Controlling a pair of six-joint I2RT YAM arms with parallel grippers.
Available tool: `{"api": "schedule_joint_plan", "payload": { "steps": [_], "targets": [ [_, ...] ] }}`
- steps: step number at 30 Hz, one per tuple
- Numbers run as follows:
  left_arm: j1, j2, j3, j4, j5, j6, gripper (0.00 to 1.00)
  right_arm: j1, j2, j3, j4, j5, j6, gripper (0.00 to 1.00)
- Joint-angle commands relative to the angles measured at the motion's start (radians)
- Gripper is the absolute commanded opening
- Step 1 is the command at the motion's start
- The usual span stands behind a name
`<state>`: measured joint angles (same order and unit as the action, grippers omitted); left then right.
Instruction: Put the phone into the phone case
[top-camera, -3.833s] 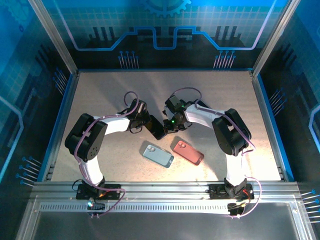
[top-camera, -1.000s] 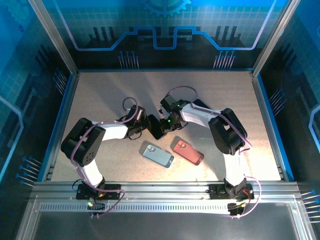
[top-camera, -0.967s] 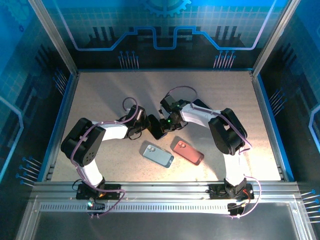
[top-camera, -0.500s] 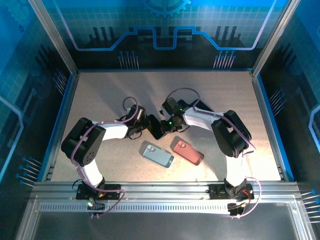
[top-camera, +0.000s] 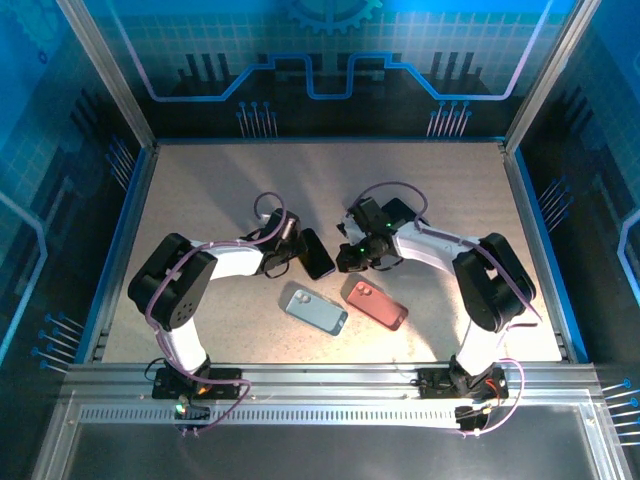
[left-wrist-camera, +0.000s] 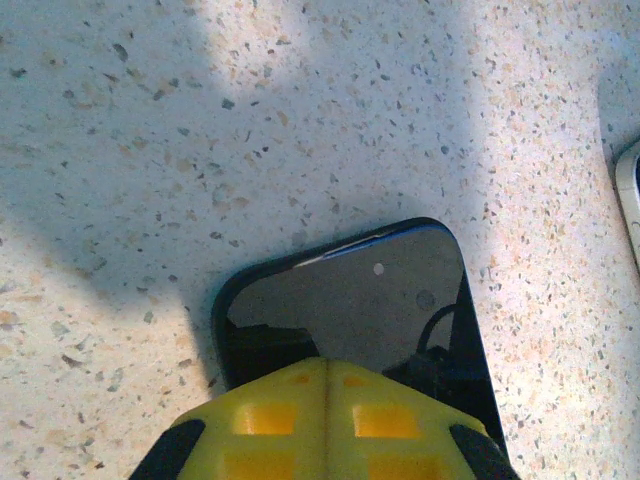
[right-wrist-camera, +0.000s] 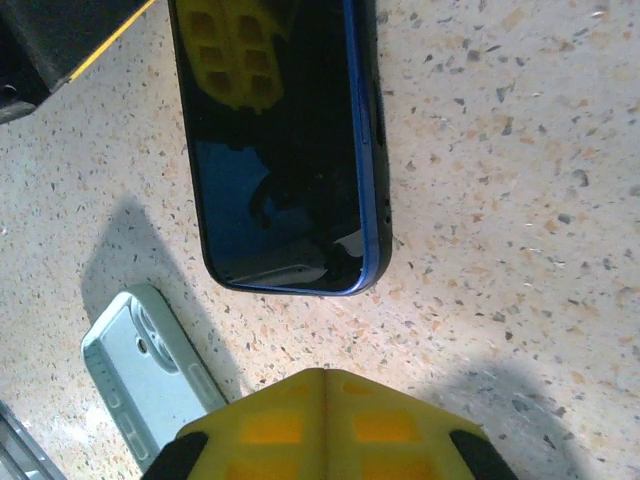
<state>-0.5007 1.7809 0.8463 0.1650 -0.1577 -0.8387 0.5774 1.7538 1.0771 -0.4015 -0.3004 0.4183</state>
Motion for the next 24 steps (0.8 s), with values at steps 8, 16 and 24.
{"api": "schedule_joint_plan", "payload": {
  "steps": [8, 16, 24],
  "targets": [
    [-0.018, 0.036, -0.009, -0.130, 0.000, 0.032, 0.00, -0.009, 0.034, 0.015, 0.043, -0.047, 0.012, 0.00],
    [-0.018, 0.062, -0.015, -0.110, 0.018, 0.025, 0.00, -0.008, 0.104, 0.058, 0.043, -0.040, 0.017, 0.00],
    [-0.019, 0.061, -0.033, -0.093, 0.029, 0.016, 0.00, -0.008, 0.142, 0.070, 0.044, -0.031, 0.012, 0.00]
  ]
}}
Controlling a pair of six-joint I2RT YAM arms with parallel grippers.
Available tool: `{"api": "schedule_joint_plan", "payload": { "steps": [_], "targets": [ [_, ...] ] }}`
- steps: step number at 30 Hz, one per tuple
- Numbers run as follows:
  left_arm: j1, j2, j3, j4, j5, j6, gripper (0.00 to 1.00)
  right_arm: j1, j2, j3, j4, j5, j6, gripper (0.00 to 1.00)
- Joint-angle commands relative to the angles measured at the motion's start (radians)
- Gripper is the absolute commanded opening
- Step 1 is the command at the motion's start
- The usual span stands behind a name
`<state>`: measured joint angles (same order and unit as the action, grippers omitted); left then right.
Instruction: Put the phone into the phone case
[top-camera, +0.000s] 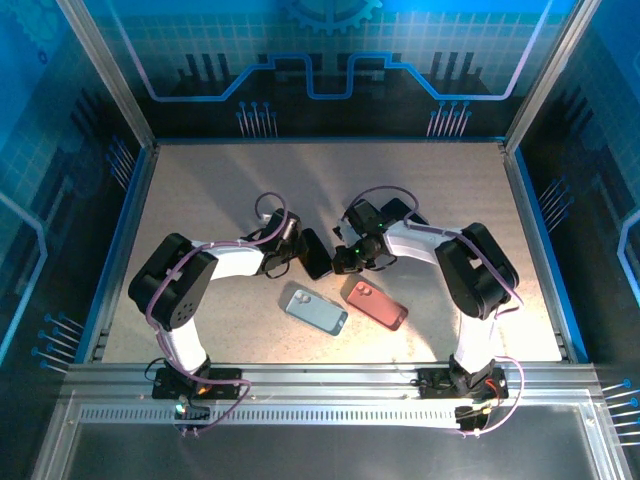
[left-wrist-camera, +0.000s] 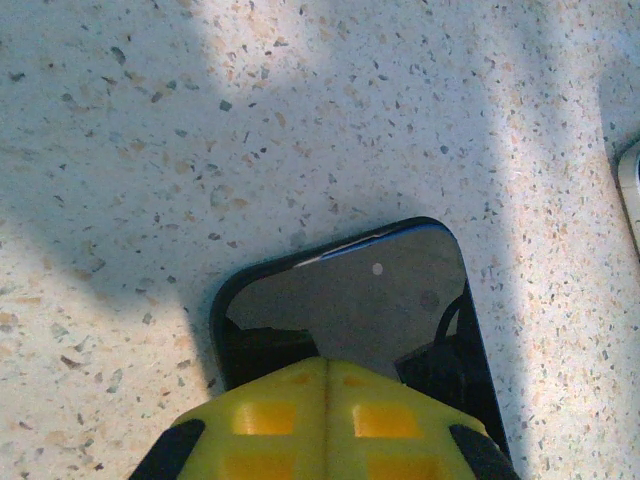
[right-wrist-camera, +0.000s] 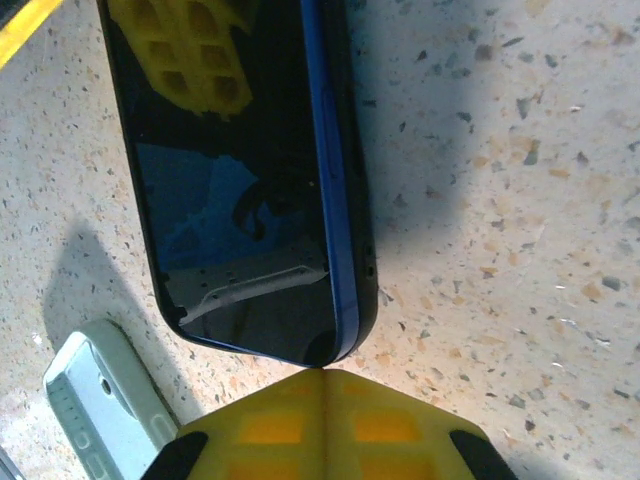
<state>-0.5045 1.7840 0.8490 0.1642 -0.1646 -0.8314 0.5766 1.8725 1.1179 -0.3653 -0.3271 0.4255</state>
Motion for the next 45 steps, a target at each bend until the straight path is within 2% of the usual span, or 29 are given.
{"api": "schedule_joint_plan", "payload": {
  "steps": [1, 19, 36, 45],
  "targets": [
    [-0.015, 0.057, -0.037, -0.094, 0.036, 0.009, 0.00, -0.009, 0.022, 0.031, 0.006, -0.005, 0.005, 0.00],
    [-0.015, 0.034, -0.038, -0.109, 0.028, 0.010, 0.00, -0.026, -0.030, 0.052, -0.019, 0.013, -0.007, 0.00],
    [-0.016, 0.045, -0.034, -0.116, 0.025, 0.006, 0.00, -0.032, 0.056, 0.060, 0.011, -0.013, -0.002, 0.00],
    [-0.017, 0.045, -0.044, -0.109, 0.022, 0.002, 0.00, 0.013, 0.107, 0.025, -0.001, 0.042, -0.021, 0.00]
  ]
}}
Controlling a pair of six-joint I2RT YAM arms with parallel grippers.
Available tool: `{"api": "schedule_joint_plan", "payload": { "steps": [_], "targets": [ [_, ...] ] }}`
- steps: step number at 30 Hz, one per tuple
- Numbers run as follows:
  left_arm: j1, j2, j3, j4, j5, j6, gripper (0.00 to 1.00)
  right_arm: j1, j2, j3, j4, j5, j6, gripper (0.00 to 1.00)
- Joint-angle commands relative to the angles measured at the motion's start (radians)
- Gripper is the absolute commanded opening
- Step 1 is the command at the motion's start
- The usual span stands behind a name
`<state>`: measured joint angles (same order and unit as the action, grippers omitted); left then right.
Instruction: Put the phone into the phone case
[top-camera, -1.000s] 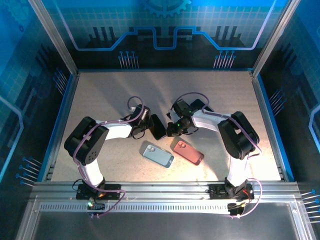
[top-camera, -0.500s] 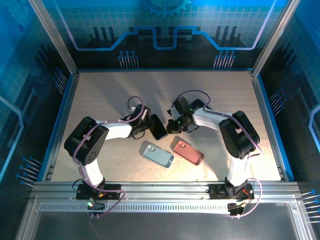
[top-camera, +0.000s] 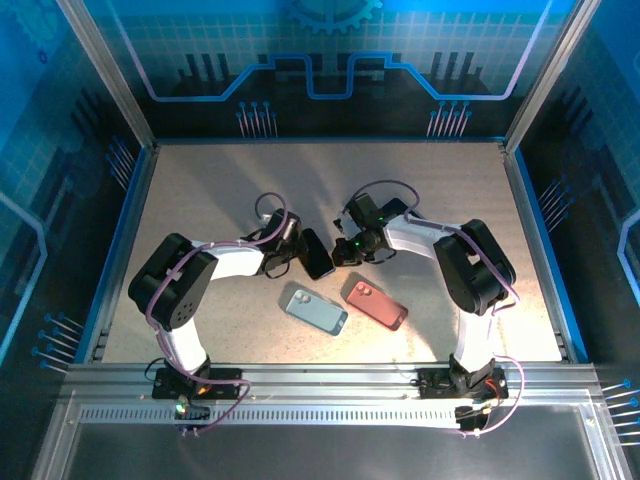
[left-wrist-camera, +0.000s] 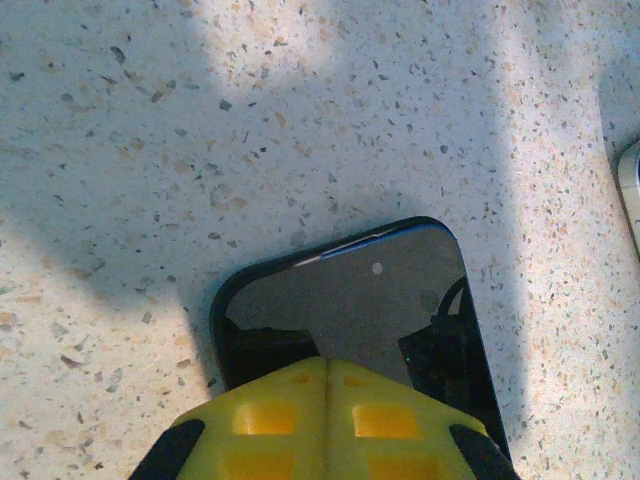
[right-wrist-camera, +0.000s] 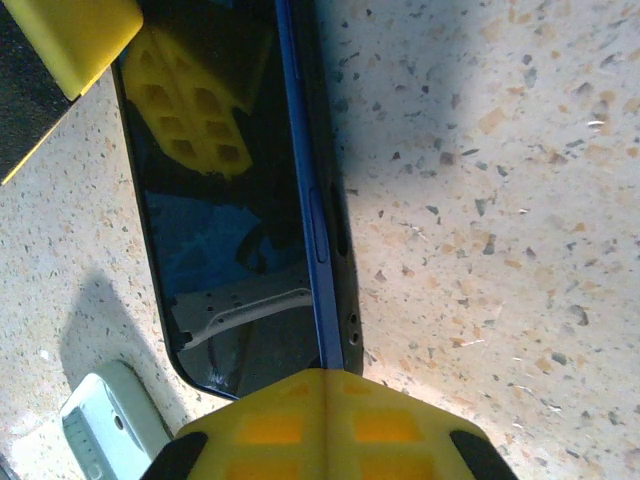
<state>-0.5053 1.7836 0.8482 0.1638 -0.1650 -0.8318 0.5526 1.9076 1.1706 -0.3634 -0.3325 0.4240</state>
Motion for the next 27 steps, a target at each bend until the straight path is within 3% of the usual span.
{"api": "schedule_joint_plan", "payload": {
  "steps": [1, 11, 27],
  "targets": [
    [-0.017, 0.046, -0.047, -0.106, 0.022, 0.003, 0.00, 0.046, 0.078, -0.036, -0.003, 0.059, -0.022, 0.00],
    [-0.022, 0.076, -0.105, -0.048, 0.028, -0.024, 0.00, 0.137, 0.185, -0.128, 0.023, 0.141, -0.029, 0.00],
    [-0.033, 0.099, -0.173, 0.014, 0.032, -0.056, 0.00, 0.148, 0.282, -0.128, 0.011, 0.206, -0.037, 0.00]
  ]
}}
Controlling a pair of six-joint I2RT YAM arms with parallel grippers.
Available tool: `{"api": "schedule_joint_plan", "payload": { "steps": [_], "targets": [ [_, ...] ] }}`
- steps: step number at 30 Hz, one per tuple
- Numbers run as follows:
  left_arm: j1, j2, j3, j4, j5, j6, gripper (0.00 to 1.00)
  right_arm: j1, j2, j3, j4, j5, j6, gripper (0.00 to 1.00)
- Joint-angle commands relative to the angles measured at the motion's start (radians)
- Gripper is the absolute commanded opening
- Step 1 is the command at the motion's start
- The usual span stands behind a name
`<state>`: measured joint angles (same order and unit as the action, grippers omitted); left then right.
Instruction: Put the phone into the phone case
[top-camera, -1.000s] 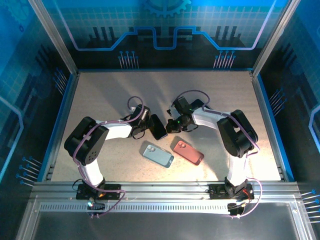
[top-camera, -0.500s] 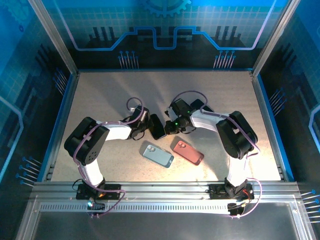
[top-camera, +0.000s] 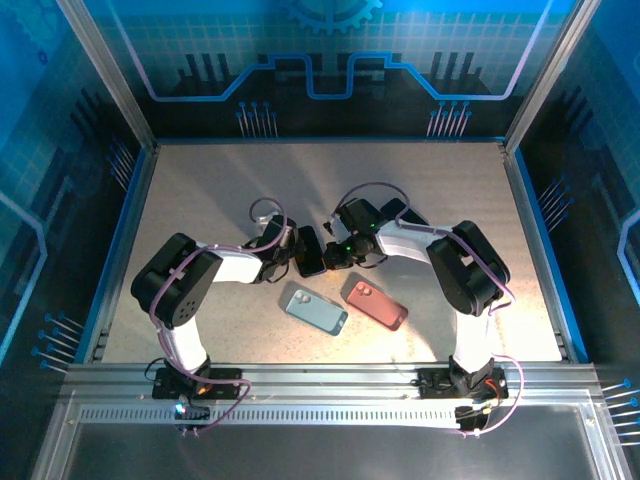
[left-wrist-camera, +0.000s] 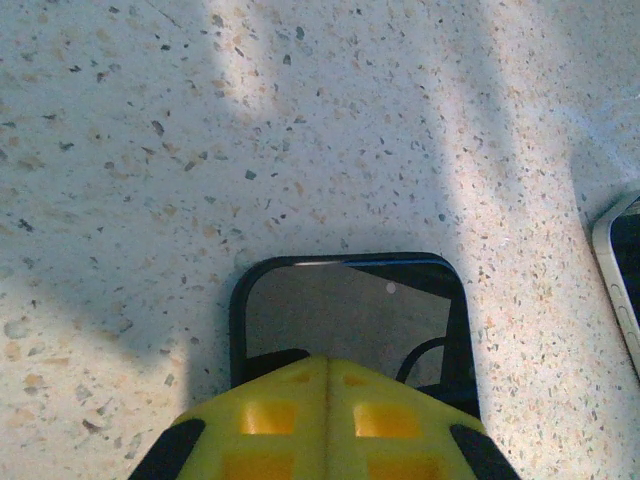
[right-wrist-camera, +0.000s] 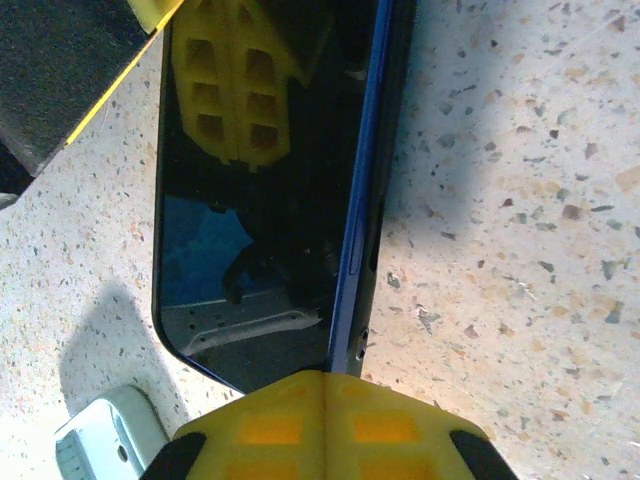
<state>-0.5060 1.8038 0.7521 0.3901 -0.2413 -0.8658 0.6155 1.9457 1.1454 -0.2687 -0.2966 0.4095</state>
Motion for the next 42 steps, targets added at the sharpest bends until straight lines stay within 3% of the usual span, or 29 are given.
{"api": "schedule_joint_plan", "payload": {
  "steps": [1, 14, 26, 42],
  "targets": [
    [-0.032, 0.077, -0.081, -0.210, 0.108, -0.022, 0.00, 0.086, 0.239, -0.102, -0.086, 0.175, -0.022, 0.00],
    [-0.031, 0.027, -0.121, -0.203, 0.113, -0.028, 0.00, 0.111, 0.156, -0.003, -0.185, 0.195, -0.027, 0.00],
    [-0.007, 0.041, -0.194, -0.138, 0.174, -0.105, 0.00, 0.182, 0.256, 0.062, -0.257, 0.266, -0.048, 0.00],
    [0.052, 0.054, -0.269, -0.053, 0.252, -0.125, 0.00, 0.234, 0.441, 0.122, -0.287, 0.229, -0.039, 0.00]
  ]
}}
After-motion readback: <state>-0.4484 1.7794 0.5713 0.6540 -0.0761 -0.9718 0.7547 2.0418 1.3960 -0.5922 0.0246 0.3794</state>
